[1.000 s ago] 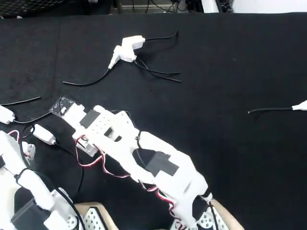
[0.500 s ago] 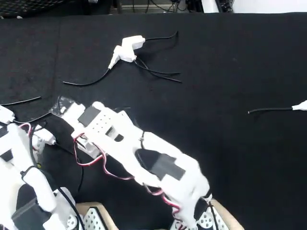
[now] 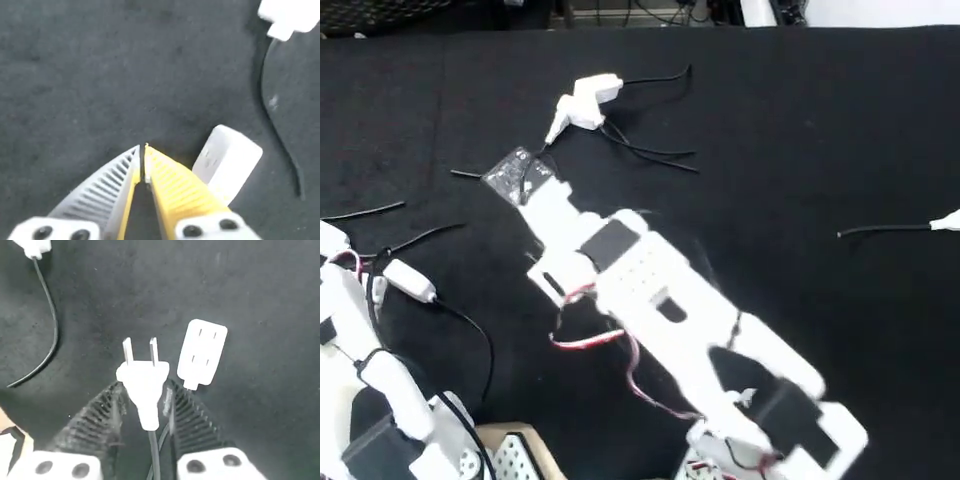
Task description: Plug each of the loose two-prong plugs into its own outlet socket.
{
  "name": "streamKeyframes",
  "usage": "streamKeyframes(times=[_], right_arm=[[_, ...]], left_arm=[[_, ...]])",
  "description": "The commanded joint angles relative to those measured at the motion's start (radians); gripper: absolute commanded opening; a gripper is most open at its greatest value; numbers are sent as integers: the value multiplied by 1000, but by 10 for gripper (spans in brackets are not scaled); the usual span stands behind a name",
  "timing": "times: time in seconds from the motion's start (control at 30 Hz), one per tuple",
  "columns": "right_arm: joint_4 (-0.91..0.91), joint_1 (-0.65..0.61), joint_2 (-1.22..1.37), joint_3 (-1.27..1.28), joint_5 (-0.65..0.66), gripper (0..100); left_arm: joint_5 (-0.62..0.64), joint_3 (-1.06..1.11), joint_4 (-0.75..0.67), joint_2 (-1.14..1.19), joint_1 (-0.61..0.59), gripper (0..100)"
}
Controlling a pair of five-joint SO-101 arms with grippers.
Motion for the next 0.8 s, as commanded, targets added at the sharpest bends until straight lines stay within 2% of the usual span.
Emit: streamKeyframes(times=[0.0,0.17,0.3,0.47,0.6,0.77], right_arm=[[-3,-9,-99,16,9,12],[11,-49,-99,16,28,12],[34,-63,-99,12,31,12],[37,-63,-99,12,31,12],[37,-64,-105,15,31,12],[38,-63,-108,8,25,12]], left_arm=[[-44,-94,-38,-12,99,30],[-54,-133,-81,-14,374,30],[-55,-140,-161,-72,518,30],[-54,-101,-181,-256,696,30],[-54,-35,-198,-423,777,30],[-57,145,-359,-511,765,50]])
